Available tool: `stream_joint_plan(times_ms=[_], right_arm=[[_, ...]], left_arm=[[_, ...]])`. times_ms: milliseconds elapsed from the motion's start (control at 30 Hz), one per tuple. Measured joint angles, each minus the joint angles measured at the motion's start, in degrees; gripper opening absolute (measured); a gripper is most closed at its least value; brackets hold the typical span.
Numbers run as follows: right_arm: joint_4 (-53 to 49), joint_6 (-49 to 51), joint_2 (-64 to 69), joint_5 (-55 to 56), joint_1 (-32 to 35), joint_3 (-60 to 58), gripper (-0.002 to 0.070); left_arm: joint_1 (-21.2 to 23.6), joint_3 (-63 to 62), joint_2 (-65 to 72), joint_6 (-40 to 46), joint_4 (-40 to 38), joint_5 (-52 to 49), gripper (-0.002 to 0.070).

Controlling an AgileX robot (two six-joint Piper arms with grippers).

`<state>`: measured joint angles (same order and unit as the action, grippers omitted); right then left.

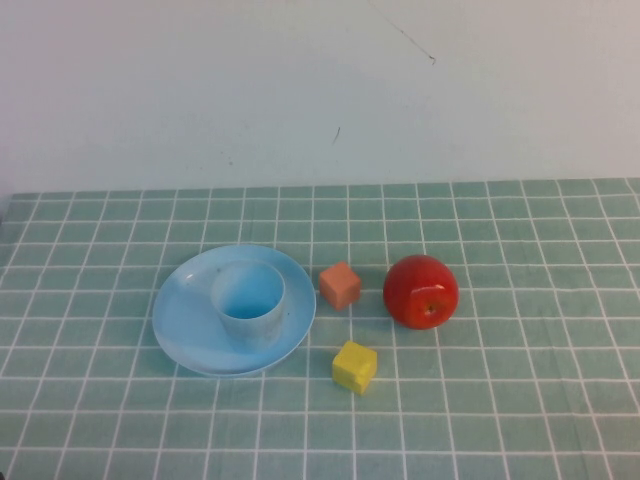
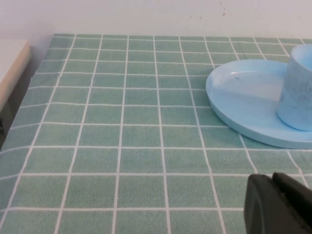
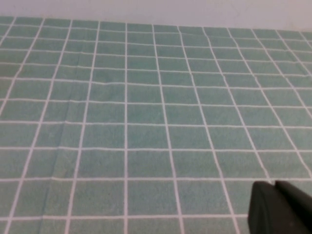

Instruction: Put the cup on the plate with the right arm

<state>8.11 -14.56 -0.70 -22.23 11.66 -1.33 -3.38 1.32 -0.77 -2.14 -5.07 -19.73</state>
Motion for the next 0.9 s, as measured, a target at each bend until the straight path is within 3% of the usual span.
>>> stream_joint_plan(times_ms=[900], right_arm=[[-1.8,-4.5,0.0,-0.1,-0.6,0.0,-0.0002]], left_arm=[[0.0,0.0,0.0,0.0,0.0,0.0,-0.0003]])
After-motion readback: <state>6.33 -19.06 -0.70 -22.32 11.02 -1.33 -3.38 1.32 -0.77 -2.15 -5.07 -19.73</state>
